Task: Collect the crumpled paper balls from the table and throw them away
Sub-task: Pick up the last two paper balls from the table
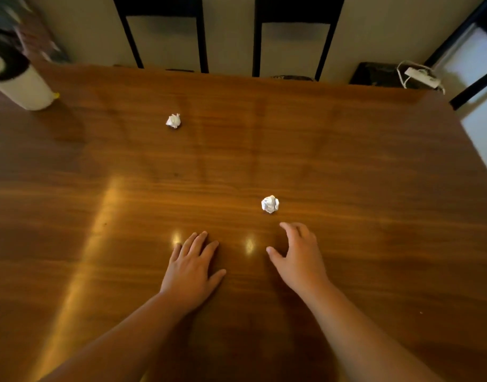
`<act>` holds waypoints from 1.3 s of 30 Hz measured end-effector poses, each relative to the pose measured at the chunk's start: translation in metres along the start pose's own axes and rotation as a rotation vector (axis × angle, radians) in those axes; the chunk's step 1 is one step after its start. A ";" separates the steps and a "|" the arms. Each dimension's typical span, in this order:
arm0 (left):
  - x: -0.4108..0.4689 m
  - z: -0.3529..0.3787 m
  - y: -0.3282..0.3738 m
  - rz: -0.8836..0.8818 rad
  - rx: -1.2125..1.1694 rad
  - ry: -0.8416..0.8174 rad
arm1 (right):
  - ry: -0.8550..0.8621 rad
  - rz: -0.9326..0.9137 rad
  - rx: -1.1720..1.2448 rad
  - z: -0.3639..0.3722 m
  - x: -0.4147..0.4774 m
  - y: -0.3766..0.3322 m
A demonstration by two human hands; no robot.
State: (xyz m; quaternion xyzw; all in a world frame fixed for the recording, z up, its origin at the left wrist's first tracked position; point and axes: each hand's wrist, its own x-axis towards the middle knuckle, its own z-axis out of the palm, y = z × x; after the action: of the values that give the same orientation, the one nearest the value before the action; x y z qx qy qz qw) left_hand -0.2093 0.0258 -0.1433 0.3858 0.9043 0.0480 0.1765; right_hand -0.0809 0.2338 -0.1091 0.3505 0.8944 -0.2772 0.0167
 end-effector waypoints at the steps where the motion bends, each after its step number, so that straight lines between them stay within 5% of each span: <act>1: 0.007 -0.003 -0.004 0.003 0.000 0.009 | 0.053 -0.003 -0.001 0.005 0.011 -0.005; 6: 0.036 -0.018 -0.020 0.001 -0.014 0.063 | 0.234 -0.063 -0.066 0.029 0.059 -0.024; 19: 0.135 -0.056 -0.090 -0.004 -0.121 0.199 | 0.338 -0.118 -0.044 0.052 0.152 -0.046; 29: 0.274 -0.100 -0.123 -0.274 -0.218 0.494 | 0.401 -0.087 -0.059 0.060 0.159 -0.042; 33: 0.314 -0.112 -0.138 -0.379 -0.186 0.465 | 0.432 -0.093 -0.074 0.063 0.161 -0.040; 39: 0.345 -0.117 -0.158 -0.226 -0.138 0.433 | 0.424 -0.090 -0.087 0.065 0.161 -0.039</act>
State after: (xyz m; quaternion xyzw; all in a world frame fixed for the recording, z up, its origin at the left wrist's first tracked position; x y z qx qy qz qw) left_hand -0.5791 0.1678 -0.1668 0.2498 0.9530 0.1710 0.0088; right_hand -0.2370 0.2770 -0.1810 0.3596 0.9038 -0.1592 -0.1690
